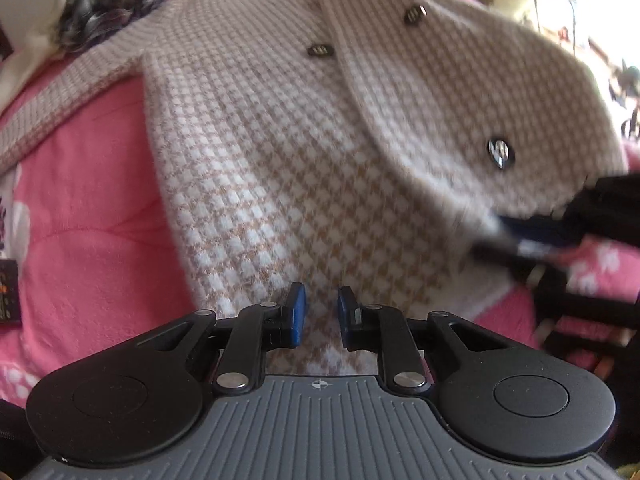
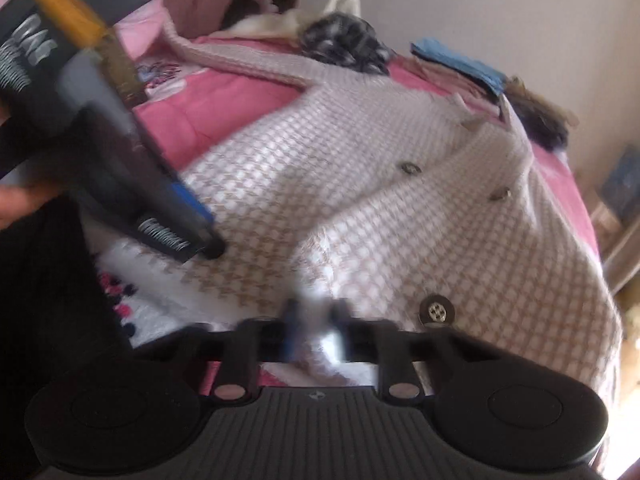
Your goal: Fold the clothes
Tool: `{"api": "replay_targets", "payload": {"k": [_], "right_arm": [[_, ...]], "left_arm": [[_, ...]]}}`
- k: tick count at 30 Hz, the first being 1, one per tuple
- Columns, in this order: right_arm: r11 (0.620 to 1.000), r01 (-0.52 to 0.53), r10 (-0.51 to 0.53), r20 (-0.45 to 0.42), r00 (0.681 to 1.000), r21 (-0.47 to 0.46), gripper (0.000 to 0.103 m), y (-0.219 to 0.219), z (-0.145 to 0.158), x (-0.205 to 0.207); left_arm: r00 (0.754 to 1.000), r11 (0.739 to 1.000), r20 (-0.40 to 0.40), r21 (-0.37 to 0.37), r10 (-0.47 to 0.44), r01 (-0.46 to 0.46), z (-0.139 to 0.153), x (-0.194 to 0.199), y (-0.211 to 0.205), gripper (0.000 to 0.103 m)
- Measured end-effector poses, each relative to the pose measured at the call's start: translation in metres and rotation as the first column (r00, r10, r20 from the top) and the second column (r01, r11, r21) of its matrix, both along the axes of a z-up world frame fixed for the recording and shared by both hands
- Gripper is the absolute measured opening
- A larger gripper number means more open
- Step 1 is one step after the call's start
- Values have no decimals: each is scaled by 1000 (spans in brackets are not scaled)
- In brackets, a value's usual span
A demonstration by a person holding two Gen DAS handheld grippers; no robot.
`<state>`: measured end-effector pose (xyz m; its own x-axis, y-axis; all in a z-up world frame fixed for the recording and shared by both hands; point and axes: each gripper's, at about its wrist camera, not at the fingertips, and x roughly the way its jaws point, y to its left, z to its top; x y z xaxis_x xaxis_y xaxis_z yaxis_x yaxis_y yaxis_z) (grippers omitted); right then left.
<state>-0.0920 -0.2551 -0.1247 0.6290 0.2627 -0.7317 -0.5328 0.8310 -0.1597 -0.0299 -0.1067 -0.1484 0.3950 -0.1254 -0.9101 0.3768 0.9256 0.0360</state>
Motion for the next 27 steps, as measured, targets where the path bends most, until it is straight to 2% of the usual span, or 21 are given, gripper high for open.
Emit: {"api": "replay_targets", "payload": {"k": [3,5,7,10,14,17,21,24,27], "right_arm": [[986,84,-81,-25,996,142,9,-26,15,3],[963,143,-137,-42,990,229,9,-45,25,7],[927,202,-191,-64,979,315,9,-65,35,10],[858,250,-229,-102,968,449,9,-91,44,13],[833,236,-217,-97,971,501,9,-99,49,13],[826,204,-192,-79,978,526,9,-98,54,11],[816,179,-175,-61,983,549,9,-101,62,9],[808,160,-163,-46,986,566,9,-103,68,7],[800,141,-151,-32,988,583,9,-105,74,6]], "left_arm": [[999,998,-40,47,-28,30,-5,1,-1,19],[996,995,-71,78,-57,63,-5,0,2,19],[992,991,-101,96,-78,88,-5,0,6,19],[990,997,-130,47,-50,57,1,4,18,19],[996,994,-92,-105,10,-20,20,5,37,22],[997,984,-62,-170,42,-52,31,7,39,23],[999,974,-20,-227,-27,22,32,7,12,23],[992,965,33,-232,-119,123,25,4,-18,23],[980,971,-9,-138,-201,198,2,-2,-44,24]]}}
